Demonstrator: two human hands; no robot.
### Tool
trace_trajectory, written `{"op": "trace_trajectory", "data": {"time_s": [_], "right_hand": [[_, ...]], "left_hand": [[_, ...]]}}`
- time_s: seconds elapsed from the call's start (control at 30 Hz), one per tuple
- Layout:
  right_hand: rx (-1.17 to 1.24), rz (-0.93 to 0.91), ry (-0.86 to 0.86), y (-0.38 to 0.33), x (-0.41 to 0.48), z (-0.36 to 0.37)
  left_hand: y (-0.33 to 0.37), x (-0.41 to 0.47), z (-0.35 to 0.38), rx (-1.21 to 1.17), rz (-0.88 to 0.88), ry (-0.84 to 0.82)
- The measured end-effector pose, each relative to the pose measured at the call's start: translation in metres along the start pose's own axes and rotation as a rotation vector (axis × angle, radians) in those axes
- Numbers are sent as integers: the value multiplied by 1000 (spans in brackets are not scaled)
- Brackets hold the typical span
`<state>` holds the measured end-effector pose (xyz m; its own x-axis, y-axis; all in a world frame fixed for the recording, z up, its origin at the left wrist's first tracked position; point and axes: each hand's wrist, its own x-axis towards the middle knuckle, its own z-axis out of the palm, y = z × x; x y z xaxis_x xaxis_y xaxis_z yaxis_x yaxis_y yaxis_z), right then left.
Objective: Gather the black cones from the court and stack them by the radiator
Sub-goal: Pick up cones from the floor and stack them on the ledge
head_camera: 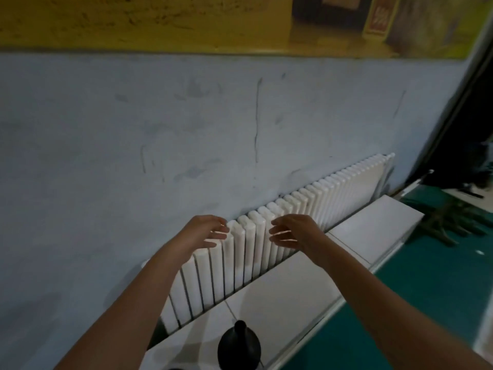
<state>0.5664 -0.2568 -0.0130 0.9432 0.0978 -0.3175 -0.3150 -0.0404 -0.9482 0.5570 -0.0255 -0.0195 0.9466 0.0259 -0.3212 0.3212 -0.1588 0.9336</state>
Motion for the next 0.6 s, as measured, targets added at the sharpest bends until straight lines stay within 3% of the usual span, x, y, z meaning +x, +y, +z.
{"op": "trace_trajectory", "data": {"time_s": [0.3,0.6], "right_hand": [[51,-37,128,9,-44,12],[77,-68,360,31,-108,20]], "left_hand": [[2,-13,-8,50,73,-117],[1,-41,11,-72,89,-386]]}}
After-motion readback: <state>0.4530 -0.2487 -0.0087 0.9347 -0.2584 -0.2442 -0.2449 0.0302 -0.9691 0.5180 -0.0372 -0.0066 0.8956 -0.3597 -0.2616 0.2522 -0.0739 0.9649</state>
